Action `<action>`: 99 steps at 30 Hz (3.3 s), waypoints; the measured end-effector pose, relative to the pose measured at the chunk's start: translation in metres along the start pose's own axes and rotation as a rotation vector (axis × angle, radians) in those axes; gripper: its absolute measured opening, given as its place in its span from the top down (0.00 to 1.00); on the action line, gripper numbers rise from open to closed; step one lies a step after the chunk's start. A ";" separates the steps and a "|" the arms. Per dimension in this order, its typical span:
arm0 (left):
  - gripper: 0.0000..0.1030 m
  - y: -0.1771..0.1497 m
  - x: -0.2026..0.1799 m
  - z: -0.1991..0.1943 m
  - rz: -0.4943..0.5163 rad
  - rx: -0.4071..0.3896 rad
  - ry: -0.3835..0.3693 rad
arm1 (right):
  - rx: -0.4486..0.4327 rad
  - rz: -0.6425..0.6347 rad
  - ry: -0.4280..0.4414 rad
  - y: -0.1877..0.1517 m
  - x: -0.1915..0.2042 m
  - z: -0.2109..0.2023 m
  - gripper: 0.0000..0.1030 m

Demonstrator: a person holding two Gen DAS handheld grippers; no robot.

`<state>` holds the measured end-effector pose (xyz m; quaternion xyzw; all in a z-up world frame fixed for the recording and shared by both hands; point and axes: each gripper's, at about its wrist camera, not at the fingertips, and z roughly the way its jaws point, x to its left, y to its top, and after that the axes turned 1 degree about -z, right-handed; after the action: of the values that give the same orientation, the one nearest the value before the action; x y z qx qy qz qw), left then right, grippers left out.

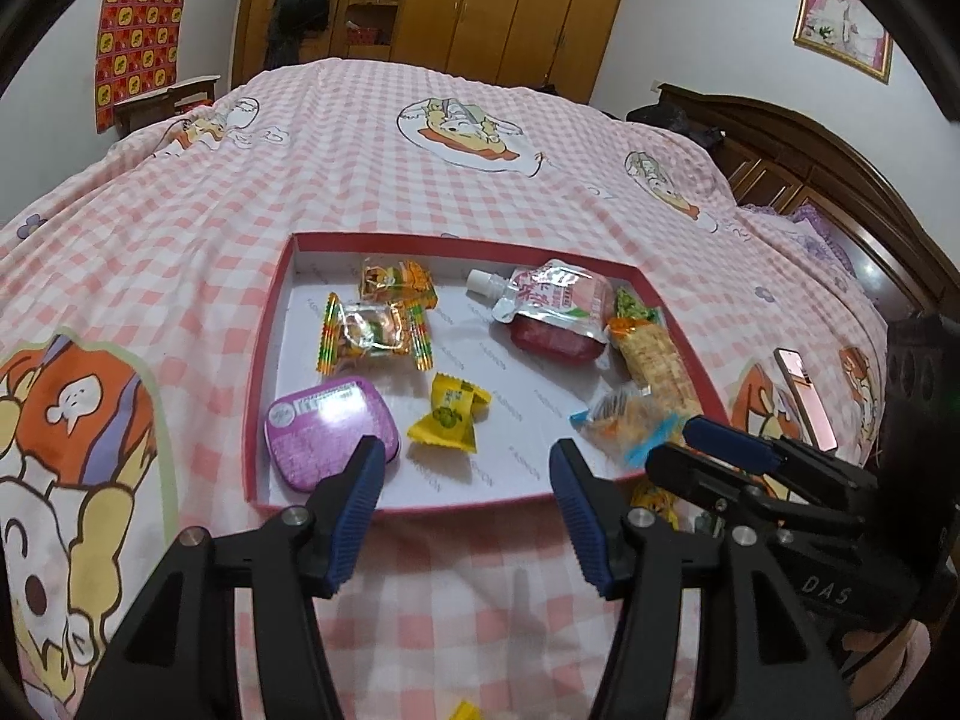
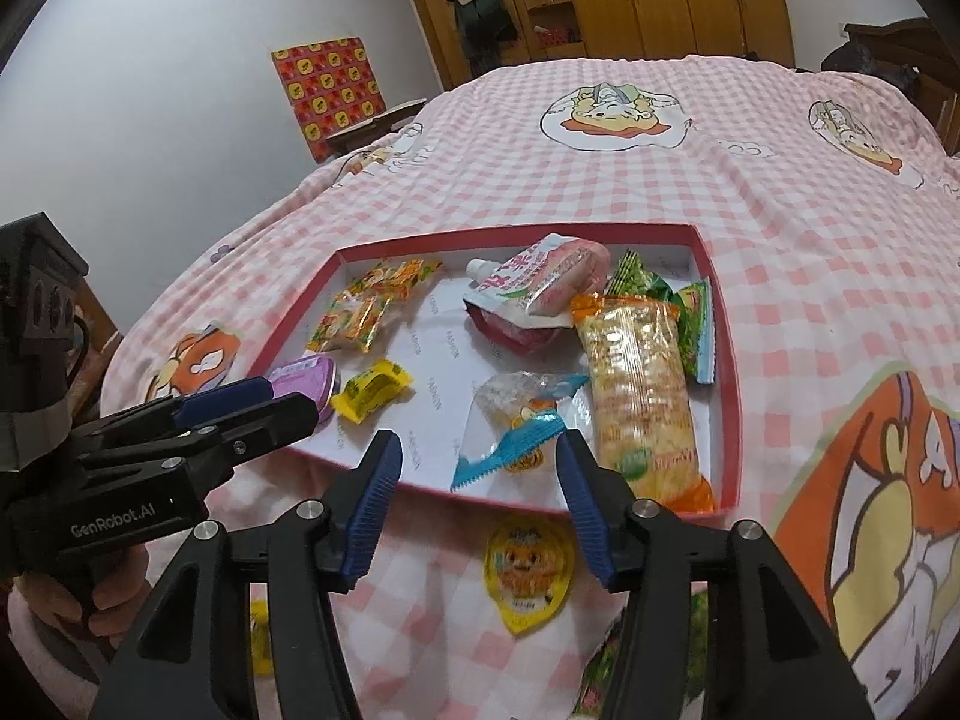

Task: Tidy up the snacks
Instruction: 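Withdraw both tools from the box toward the remaining snacks, then close the left tool on a yellow candy pack while the right tool grasps the yellow jelly pouch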

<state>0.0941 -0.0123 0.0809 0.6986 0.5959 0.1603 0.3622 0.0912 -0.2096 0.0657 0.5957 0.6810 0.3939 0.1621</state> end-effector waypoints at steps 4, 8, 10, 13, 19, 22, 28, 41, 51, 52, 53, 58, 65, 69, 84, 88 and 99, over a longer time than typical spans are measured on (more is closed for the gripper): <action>0.42 -0.006 -0.003 -0.007 0.006 -0.001 0.002 | -0.012 0.001 0.004 -0.007 0.001 -0.012 0.47; 0.42 -0.015 -0.003 -0.015 0.000 0.008 -0.007 | -0.007 -0.003 0.003 -0.014 0.003 -0.019 0.47; 0.42 -0.019 -0.004 -0.019 0.000 0.013 -0.006 | -0.007 -0.006 0.001 -0.018 0.004 -0.023 0.47; 0.42 -0.026 -0.003 -0.025 0.004 0.019 -0.005 | -0.002 -0.004 0.002 -0.024 0.004 -0.028 0.47; 0.42 -0.041 0.000 -0.028 0.010 0.047 -0.004 | 0.025 -0.003 -0.005 -0.037 0.003 -0.030 0.47; 0.42 -0.049 0.002 -0.026 0.005 0.065 -0.011 | 0.038 0.004 -0.006 -0.043 0.003 -0.029 0.47; 0.42 -0.063 0.002 -0.024 -0.008 0.105 -0.029 | 0.055 0.013 -0.006 -0.053 0.003 -0.027 0.47; 0.42 -0.084 -0.004 -0.034 0.039 0.130 -0.039 | 0.083 0.017 -0.026 -0.064 0.005 -0.023 0.47; 0.42 -0.101 -0.004 -0.031 0.062 0.162 -0.037 | 0.084 0.018 -0.023 -0.066 0.006 -0.023 0.47; 0.43 -0.103 -0.004 -0.030 0.068 0.161 -0.034 | 0.084 0.018 -0.023 -0.066 0.006 -0.023 0.47; 0.47 -0.104 -0.004 -0.030 0.073 0.158 -0.031 | 0.084 0.018 -0.023 -0.066 0.007 -0.023 0.47; 0.58 -0.107 -0.006 -0.027 0.094 0.139 -0.009 | 0.091 0.020 -0.025 -0.068 0.009 -0.022 0.47; 0.66 -0.104 -0.005 -0.027 0.095 0.115 -0.005 | 0.096 0.024 -0.026 -0.068 0.008 -0.020 0.47; 0.67 -0.100 -0.001 -0.027 0.078 0.105 -0.004 | 0.099 0.026 -0.032 -0.065 0.007 -0.017 0.47; 0.67 -0.101 0.007 -0.021 0.052 0.107 -0.006 | 0.066 -0.013 -0.117 -0.041 0.008 0.005 0.47; 0.67 -0.102 0.007 -0.021 0.052 0.107 -0.005 | 0.066 -0.027 -0.142 -0.040 0.010 0.009 0.58; 0.67 -0.100 0.010 -0.024 0.034 0.100 -0.010 | 0.085 0.001 -0.126 -0.043 0.002 0.014 0.76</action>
<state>0.0091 0.0073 0.0263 0.7265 0.5895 0.1332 0.3270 0.0710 -0.2021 0.0255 0.6261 0.6852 0.3264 0.1788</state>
